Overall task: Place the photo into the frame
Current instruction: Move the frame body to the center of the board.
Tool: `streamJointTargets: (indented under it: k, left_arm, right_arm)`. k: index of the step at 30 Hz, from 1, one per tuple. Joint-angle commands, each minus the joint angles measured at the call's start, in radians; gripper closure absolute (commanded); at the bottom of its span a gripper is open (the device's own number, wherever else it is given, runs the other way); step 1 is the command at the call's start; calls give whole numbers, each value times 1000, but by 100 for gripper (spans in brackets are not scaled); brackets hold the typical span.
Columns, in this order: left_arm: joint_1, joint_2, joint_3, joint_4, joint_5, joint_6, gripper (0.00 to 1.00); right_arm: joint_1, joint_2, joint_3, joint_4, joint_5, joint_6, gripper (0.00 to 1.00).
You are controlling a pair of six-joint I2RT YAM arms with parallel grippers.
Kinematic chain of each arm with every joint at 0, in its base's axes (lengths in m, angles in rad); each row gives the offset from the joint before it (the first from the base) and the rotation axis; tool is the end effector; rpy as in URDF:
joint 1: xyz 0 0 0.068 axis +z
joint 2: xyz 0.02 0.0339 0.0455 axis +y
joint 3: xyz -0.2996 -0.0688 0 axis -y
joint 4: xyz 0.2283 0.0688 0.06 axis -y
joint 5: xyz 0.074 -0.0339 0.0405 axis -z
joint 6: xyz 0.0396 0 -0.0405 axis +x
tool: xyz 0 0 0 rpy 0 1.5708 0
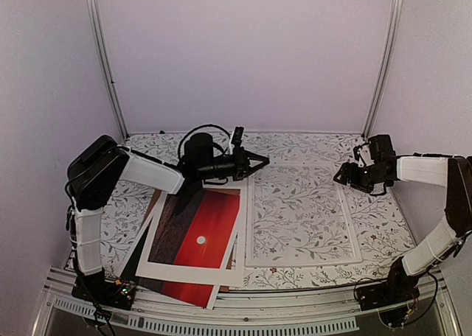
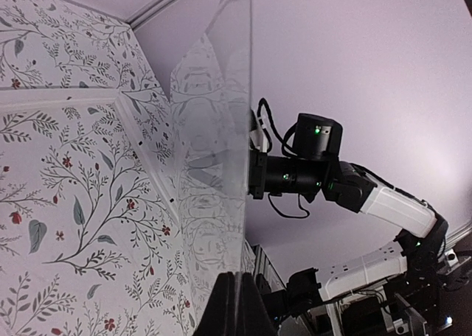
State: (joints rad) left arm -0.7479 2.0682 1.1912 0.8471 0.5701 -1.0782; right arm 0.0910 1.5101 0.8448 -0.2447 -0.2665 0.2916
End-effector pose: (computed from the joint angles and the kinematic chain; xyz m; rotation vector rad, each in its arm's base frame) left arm 0.3244 -0.3301 0.2364 0.2179 1.9382 -1.7770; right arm 0.2852 0.0365 0.2302 0.1359 2.4978 0.4918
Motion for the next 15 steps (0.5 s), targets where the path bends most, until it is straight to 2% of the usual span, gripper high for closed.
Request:
streamJointTargets:
  k: [1,15]
  left_arm:
    - [-6,37,68,-41,-30,-34,100]
    - [-5,142,164,-8,11,-155,100]
  right_arm:
    - [-2,-28,28,-29,18,5,20]
    - [-3,-32,45,-71,54,-3,20]
